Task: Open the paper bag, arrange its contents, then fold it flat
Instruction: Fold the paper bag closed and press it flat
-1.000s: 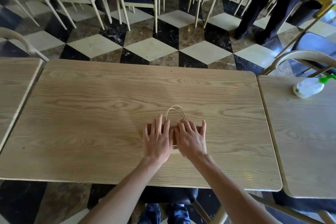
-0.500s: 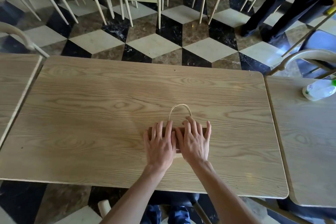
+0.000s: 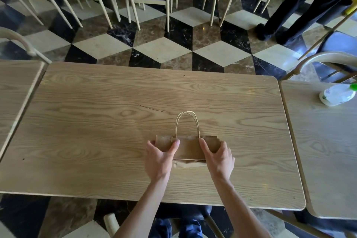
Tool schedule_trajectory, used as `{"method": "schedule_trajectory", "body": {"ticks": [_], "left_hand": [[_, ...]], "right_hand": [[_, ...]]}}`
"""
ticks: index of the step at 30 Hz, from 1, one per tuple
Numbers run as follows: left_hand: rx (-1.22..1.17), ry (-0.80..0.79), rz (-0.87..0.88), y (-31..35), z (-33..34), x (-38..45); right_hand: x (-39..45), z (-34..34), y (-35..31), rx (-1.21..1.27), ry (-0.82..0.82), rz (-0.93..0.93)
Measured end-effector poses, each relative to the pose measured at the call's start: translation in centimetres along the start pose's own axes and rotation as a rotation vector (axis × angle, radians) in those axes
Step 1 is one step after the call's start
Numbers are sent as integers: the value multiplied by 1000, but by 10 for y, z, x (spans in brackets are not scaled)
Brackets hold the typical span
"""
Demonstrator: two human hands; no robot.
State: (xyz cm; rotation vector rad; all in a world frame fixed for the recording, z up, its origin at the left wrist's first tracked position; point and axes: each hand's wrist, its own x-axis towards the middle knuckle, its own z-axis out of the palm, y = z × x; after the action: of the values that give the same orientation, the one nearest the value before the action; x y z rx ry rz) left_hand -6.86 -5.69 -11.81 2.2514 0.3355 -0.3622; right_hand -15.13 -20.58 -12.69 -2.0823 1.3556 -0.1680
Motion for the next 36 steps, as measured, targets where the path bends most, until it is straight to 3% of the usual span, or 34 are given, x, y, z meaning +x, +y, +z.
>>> {"method": "schedule_trajectory", "body": {"ticks": [3,7,15,33,36], "left_hand": [[-220,-81,-47,-6,0,2],[-373,-114,-53,-9,-5,5],[-278,-58,108,-7,-4,13],[-210,-27,35,-5,-1,17],[-98,49,156,-5,-2,13]], "right_hand": [[0,-3,-3,265,-92,46],[1,-3,-3,336,-84,12],[2,-3,8,291,-4,-2],[8,-14,3,229,-28,4],[5,-19,1,109,-20,-61]]}}
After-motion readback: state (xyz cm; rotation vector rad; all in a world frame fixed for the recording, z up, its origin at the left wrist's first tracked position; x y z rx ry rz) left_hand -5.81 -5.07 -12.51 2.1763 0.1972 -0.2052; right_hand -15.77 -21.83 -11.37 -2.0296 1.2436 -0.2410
